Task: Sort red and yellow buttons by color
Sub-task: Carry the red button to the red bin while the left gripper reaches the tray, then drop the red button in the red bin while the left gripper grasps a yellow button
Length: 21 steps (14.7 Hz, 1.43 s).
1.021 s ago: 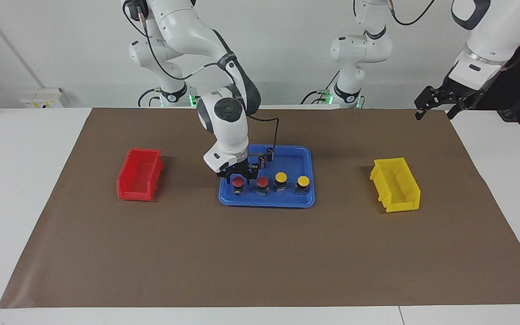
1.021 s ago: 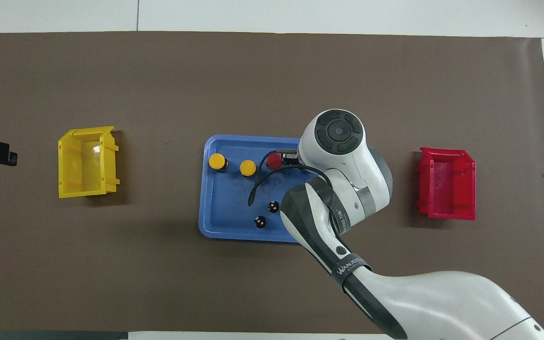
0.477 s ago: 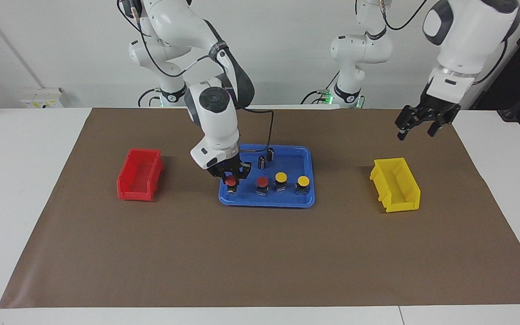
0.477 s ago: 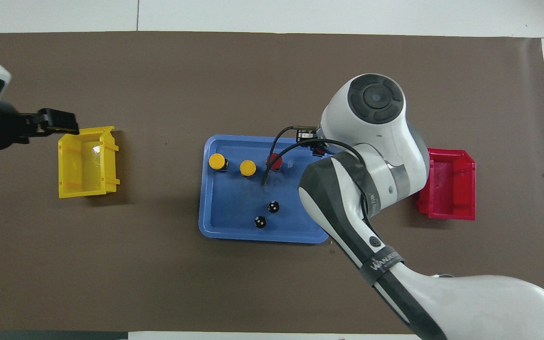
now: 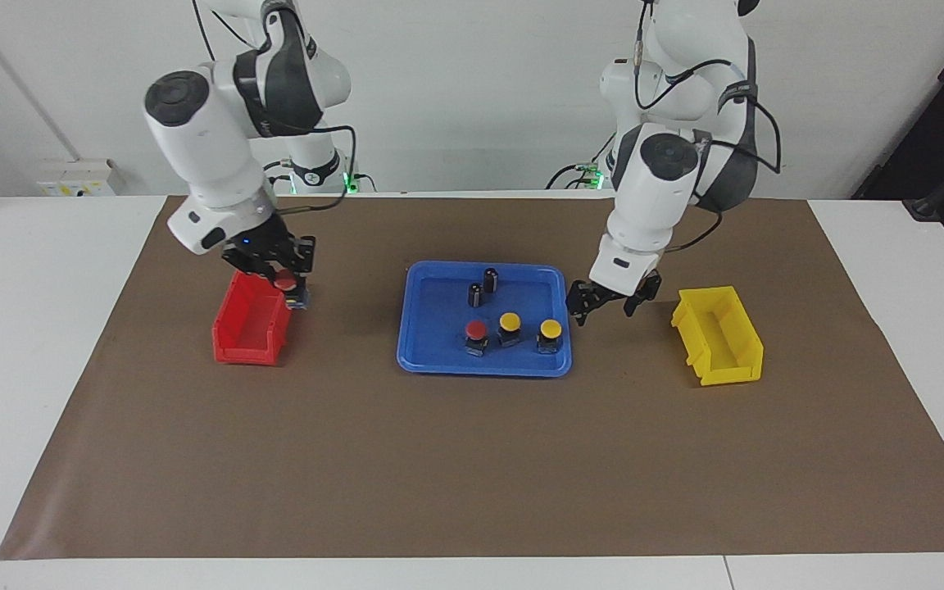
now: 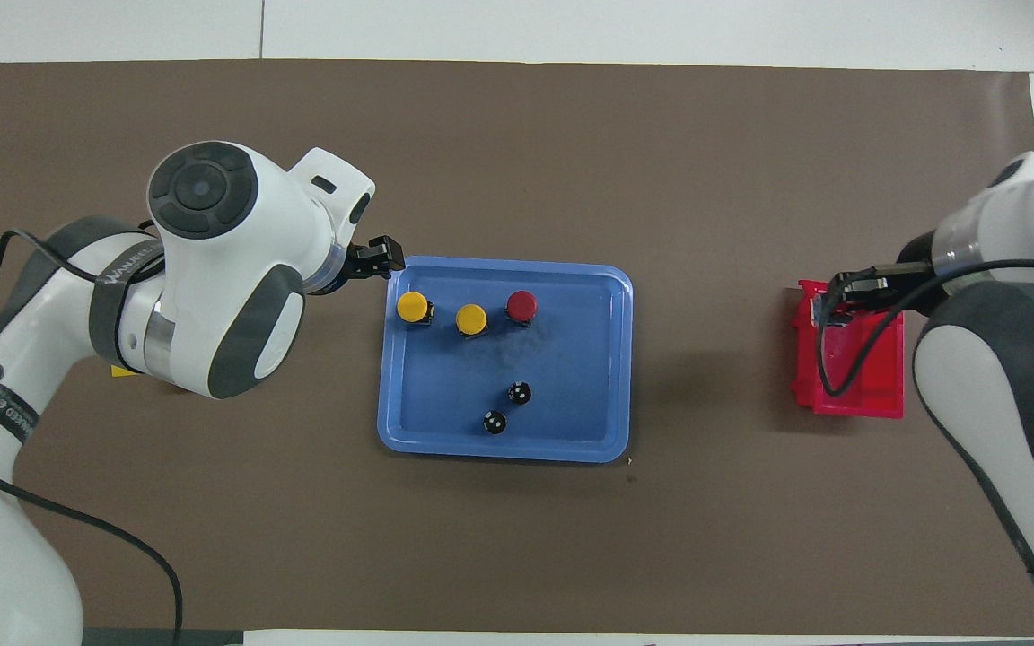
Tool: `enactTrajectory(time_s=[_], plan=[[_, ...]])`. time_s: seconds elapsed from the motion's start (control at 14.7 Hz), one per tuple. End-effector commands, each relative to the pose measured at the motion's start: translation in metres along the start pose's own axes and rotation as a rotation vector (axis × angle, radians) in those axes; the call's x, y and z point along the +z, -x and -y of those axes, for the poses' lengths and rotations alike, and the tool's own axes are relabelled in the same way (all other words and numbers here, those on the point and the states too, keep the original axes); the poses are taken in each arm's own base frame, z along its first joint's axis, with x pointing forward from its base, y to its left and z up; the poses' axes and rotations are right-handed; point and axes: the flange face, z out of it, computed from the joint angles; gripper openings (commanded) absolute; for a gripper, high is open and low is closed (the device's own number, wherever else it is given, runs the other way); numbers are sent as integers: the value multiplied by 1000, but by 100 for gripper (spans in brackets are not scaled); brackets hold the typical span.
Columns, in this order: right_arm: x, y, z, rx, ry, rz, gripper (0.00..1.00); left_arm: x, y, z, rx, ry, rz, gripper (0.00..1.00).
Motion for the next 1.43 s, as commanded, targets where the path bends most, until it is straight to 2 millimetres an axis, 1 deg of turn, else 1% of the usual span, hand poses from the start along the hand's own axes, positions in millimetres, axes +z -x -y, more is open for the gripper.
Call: enactTrajectory(time_s=[0.0, 0.07, 0.2, 0.27, 0.34, 0.48, 0.54, 0.68, 0.75, 0.89, 1.02, 1.09, 1.16, 1.23, 1.29, 1.36], plan=[[40, 36, -19, -38, -10, -43, 13, -2, 6, -12, -7, 17, 10, 91], [48, 42, -27, -44, -10, -43, 13, -1, 9, -16, -1, 18, 14, 91], [52, 45, -44, -38, -9, -37, 13, 5, 18, -26, 21, 13, 23, 90], [60, 48, -50, -48, -11, -25, 13, 15, 22, -33, 33, 5, 34, 90], [64, 50, -57, -54, -7, -32, 13, 18, 23, -37, 35, 10, 32, 90], [75, 50, -60, -60, -2, -42, 13, 29, 23, -41, 38, 11, 33, 90], [84, 51, -55, -67, -1, -24, 13, 32, 23, -41, 36, 11, 37, 90], [97, 44, -55, -54, 4, -24, 13, 41, 26, -40, 37, 12, 35, 90], [102, 43, -56, -53, 4, -18, 13, 43, 26, -40, 38, 15, 30, 89], [104, 43, -55, -60, 12, -18, 13, 49, 32, -44, 41, 17, 30, 87], [116, 40, -57, -58, 15, -10, 13, 51, 34, -44, 33, 15, 31, 82], [121, 40, -56, -56, 15, -5, 13, 52, 38, -48, 36, 13, 34, 69], [125, 40, -55, -40, 16, -2, 13, 52, 42, -52, 7, 12, 35, 12], [128, 39, -51, -37, 18, 5, 13, 51, 43, -53, -21, 13, 33, 2], [130, 38, -45, -54, 26, 9, 13, 49, 42, -54, -21, 14, 32, 1], [130, 37, -44, -62, 34, 4, 13, 46, 40, -55, -23, 17, 29, 1]])
